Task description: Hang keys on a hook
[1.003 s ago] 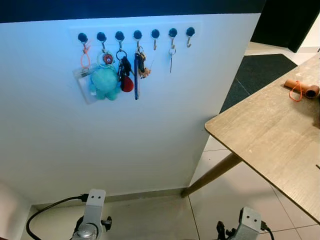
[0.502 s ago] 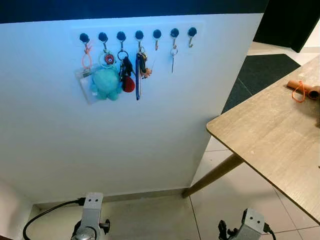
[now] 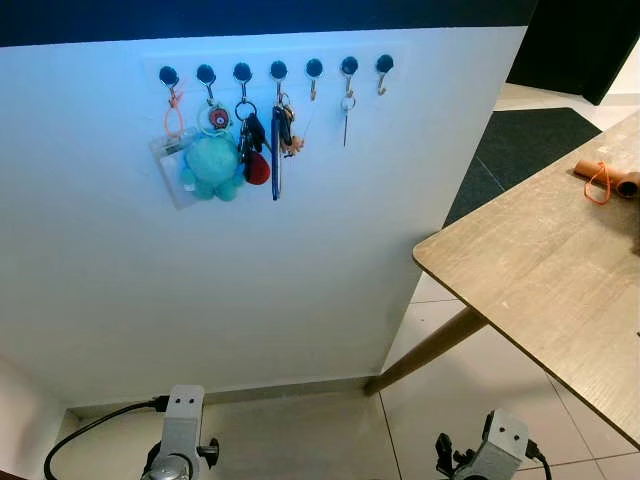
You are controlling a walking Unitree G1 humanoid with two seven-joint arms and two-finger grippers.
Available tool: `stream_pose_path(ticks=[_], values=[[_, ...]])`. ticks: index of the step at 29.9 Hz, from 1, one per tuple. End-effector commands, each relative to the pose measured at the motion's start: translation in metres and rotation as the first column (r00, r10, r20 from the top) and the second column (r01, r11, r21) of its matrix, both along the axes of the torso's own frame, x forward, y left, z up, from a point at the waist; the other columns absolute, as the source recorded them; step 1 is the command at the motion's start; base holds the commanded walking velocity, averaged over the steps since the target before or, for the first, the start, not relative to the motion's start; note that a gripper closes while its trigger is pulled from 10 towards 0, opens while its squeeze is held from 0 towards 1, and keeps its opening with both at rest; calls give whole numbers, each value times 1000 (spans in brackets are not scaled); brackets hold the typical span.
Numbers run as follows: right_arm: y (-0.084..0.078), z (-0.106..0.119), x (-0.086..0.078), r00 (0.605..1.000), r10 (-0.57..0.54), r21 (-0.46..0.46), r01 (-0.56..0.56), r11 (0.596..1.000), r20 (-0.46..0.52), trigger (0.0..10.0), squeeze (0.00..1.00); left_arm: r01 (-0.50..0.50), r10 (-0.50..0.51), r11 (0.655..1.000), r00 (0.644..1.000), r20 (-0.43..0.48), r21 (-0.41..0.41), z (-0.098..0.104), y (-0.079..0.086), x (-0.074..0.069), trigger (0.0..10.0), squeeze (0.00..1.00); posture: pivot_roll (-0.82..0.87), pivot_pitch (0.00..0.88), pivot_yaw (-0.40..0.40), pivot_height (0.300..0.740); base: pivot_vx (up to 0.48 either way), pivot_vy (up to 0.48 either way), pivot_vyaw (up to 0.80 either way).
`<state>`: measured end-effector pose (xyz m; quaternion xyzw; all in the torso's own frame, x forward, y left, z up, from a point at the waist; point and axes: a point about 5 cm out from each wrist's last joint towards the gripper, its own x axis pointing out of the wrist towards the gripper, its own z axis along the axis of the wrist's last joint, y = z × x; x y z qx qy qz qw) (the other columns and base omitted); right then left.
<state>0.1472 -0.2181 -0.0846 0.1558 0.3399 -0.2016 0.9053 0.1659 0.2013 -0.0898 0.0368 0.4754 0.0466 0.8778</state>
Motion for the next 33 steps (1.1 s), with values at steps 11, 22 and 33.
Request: stream_pose_path(ticks=[11, 22, 33], values=[[6, 9, 32, 983, 183, -29, -183, 983, -5, 10000, 0, 98, -105, 994, 975, 196, 43, 28, 5, 48, 10000, 0, 69, 0, 10, 740, 0, 0, 0], [22, 17, 54, 949, 315, -60, -315, 947, 5, 10000, 0, 142, -144, 990, 973, 179, 26, 30, -7, 56, 10000, 0, 43, 0, 0, 740, 0, 0, 0], [29, 17, 51, 899, 438, -168, -434, 885, -16, 10000, 0, 79, -82, 996, 991, 110, 34, 19, 0, 37, 10000, 0, 38, 0, -23, 740, 0, 0, 0]])
